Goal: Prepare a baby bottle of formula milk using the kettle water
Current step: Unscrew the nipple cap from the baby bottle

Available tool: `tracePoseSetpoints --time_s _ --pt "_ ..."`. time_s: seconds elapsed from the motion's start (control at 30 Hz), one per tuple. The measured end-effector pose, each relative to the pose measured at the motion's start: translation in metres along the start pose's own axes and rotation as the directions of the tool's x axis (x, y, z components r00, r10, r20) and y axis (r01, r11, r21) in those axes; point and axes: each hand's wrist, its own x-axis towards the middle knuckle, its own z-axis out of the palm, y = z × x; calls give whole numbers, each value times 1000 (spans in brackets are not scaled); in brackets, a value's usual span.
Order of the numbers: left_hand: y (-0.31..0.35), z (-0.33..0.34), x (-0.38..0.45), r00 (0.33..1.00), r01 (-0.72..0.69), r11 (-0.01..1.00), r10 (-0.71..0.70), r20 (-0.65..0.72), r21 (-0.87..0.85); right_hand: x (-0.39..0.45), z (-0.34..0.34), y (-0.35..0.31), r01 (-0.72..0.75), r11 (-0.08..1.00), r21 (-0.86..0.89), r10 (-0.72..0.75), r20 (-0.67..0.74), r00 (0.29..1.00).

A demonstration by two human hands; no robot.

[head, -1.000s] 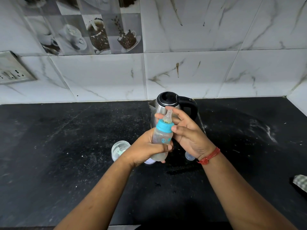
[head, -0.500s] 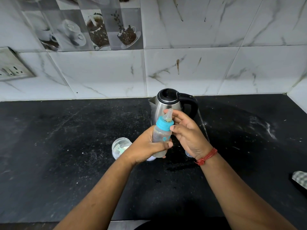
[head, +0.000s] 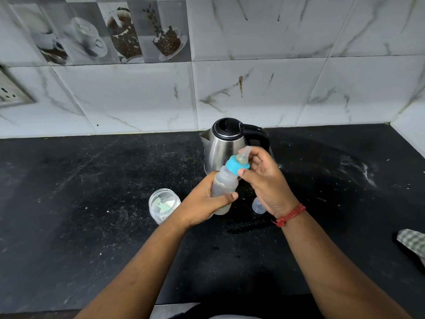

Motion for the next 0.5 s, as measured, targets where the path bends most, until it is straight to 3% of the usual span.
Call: tracePoseSetpoints --time_s 0.1,0.23,0.3,0.4,0.5 --pt "-10 0 2 998 27 998 -24 -58 50 2 -11 -1 17 1000 -24 -19 -100 995" --pt "-28 1 7 989 9 994 6 -145 106 1 -28 9 -15 979 -202 -21 -178 984" --pt "-37 2 9 982 14 985 19 -188 173 0 -37 23 -65 922 -381 -11 -195 981" --pt "-50 7 14 974 45 975 6 -228 217 -2 -47 48 -104 675 -730 3 -139 990" --pt "-59 12 17 962 75 957 5 -274 281 -2 -50 71 -31 401 -915 56 -9 998"
